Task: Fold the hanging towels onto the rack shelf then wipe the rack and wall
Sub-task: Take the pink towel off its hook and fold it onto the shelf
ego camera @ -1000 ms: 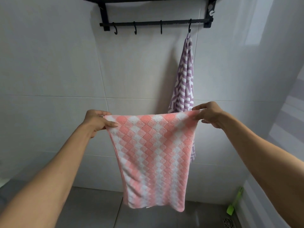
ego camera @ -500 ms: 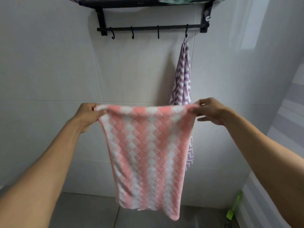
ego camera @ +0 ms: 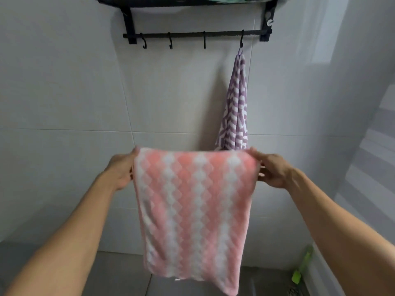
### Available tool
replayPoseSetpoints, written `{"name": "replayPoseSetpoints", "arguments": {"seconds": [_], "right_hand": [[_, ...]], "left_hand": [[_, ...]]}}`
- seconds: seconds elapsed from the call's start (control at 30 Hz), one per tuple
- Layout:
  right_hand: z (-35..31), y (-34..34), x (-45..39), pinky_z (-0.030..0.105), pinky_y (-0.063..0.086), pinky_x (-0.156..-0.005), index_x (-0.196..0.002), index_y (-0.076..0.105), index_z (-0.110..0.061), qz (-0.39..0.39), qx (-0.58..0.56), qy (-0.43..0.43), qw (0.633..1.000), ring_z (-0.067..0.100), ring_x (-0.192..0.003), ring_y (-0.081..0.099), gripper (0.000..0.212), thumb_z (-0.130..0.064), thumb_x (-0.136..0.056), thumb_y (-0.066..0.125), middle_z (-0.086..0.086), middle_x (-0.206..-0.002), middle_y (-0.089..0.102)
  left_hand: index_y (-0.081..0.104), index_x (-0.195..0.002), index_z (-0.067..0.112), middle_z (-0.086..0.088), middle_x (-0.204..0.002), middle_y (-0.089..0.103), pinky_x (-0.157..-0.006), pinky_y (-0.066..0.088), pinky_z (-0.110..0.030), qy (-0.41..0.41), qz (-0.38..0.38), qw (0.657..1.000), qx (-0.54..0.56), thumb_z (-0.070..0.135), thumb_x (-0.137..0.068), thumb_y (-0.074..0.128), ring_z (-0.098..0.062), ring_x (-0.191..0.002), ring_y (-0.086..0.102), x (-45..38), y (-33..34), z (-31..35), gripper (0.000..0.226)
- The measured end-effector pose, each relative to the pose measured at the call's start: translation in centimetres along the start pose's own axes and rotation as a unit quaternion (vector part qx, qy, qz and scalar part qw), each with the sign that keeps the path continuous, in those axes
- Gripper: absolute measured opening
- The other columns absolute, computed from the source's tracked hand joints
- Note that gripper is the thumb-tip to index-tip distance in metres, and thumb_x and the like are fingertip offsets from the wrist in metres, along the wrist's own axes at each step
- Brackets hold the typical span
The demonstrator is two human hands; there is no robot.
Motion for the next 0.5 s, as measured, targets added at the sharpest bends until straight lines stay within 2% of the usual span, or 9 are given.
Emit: {"name": "replayPoseSetpoints", "arguments": {"seconds": [0.07, 0.1, 0.13, 0.2, 0.23, 0.27, 0.33, 0.4, 0.5], "right_hand": [[0.3, 0.8, 0.7, 0.043, 0.056, -0.087, -0.115, 0.073, -0.010, -0.044, 0.009, 0.015, 0.999, 0.026, -0.097, 0.069, 0.075, -0.059, -0.059, 0.083, 0.006, -0.104, 0.076], [1.9, 1.1, 1.4, 0.045, 0.056, -0.094, -0.117, 0.072, -0.007, -0.063, 0.043, 0.038, 0.996, 0.028, -0.102, 0.070, 0.078, -0.055, -0.058, 0.087, 0.009, -0.109, 0.076], [3.7, 1.2, 1.8, 0.046, 0.054, -0.097, -0.118, 0.071, -0.001, -0.076, 0.073, 0.060, 0.993, 0.029, -0.103, 0.070, 0.084, -0.050, -0.053, 0.093, 0.013, -0.114, 0.075], [6.2, 0.9, 2.0, 0.045, 0.055, -0.095, -0.113, 0.071, 0.007, -0.071, 0.084, 0.075, 0.991, 0.029, -0.097, 0.071, 0.098, -0.047, -0.036, 0.102, 0.021, -0.116, 0.073], [6.4, 0.7, 1.6, 0.044, 0.055, -0.092, -0.110, 0.072, 0.007, -0.056, 0.068, 0.064, 0.994, 0.029, -0.096, 0.070, 0.094, -0.047, -0.039, 0.101, 0.022, -0.117, 0.072], [5.8, 0.6, 1.3, 0.043, 0.056, -0.089, -0.109, 0.073, 0.003, -0.039, 0.041, 0.051, 0.997, 0.028, -0.097, 0.070, 0.078, -0.048, -0.054, 0.096, 0.020, -0.118, 0.072], [4.7, 0.5, 1.1, 0.039, 0.057, -0.083, -0.112, 0.073, -0.004, -0.019, -0.014, 0.049, 0.999, 0.026, -0.097, 0.068, 0.045, -0.039, -0.083, 0.078, 0.014, -0.115, 0.072], [4.8, 0.8, 1.0, 0.037, 0.059, -0.077, -0.113, 0.070, 0.002, -0.034, 0.007, 0.060, 0.998, 0.025, -0.091, 0.071, 0.049, -0.031, -0.079, 0.079, 0.012, -0.106, 0.074], [5.5, 1.2, 1.1, 0.031, 0.059, -0.068, -0.116, 0.069, 0.009, -0.036, 0.024, 0.055, 0.998, 0.023, -0.086, 0.073, 0.059, -0.025, -0.070, 0.083, 0.014, -0.106, 0.076]], "left_hand": [[0.072, -0.100, 0.007, -0.010, -0.095, 0.078, -0.079, 0.057, -0.038, 0.006, -0.067, 0.997, -0.032, 0.053, -0.063, 0.085, -0.021, -0.078, 0.074, 1.1, 1.3, 0.8, 0.060], [0.072, -0.103, 0.005, -0.012, -0.099, 0.078, -0.085, 0.057, -0.040, -0.012, -0.080, 0.994, -0.075, 0.050, -0.060, 0.088, -0.024, -0.083, 0.074, 1.9, 1.4, -1.1, 0.064], [0.072, -0.106, 0.001, -0.016, -0.102, 0.077, -0.089, 0.056, -0.042, -0.033, -0.081, 0.991, -0.105, 0.042, -0.066, 0.088, -0.026, -0.086, 0.073, 2.5, 1.3, -3.4, 0.059], [0.071, -0.102, -0.003, -0.022, -0.103, 0.075, -0.088, 0.055, -0.043, -0.053, -0.022, 0.992, -0.112, 0.028, -0.082, 0.080, -0.028, -0.081, 0.071, 2.7, 0.2, -6.3, 0.038], [0.071, -0.101, -0.002, -0.023, -0.100, 0.075, -0.084, 0.055, -0.042, -0.048, 0.005, 0.994, -0.098, 0.027, -0.086, 0.077, -0.026, -0.075, 0.071, 2.4, -0.4, -6.5, 0.033], [0.071, -0.101, -0.002, -0.021, -0.097, 0.075, -0.080, 0.056, -0.040, -0.042, 0.019, 0.997, -0.060, 0.028, -0.089, 0.074, -0.025, -0.070, 0.071, 1.9, -0.7, -5.8, 0.032], [0.071, -0.103, -0.001, -0.018, -0.096, 0.075, -0.076, 0.060, -0.040, -0.022, -0.018, 0.999, 0.023, 0.032, -0.088, 0.072, -0.026, -0.074, 0.073, 1.0, -0.1, -3.7, 0.036], [0.071, -0.104, -0.003, -0.021, -0.101, 0.076, -0.079, 0.062, -0.044, -0.031, -0.054, 0.998, 0.021, 0.029, -0.083, 0.075, -0.030, -0.083, 0.074, 1.3, 0.4, -3.8, 0.039], [0.071, -0.101, -0.007, -0.021, -0.090, 0.076, -0.070, 0.062, -0.039, -0.054, 0.017, 0.997, -0.046, 0.017, -0.083, 0.079, -0.026, -0.066, 0.074, 1.7, -1.4, -6.1, 0.030]]}}
Point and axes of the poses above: each hand's wrist, its own x-axis away from the middle knuckle, its own y-axis out of the palm, z = x × y, the point moved 10 cm from there along -x, towards the middle knuckle
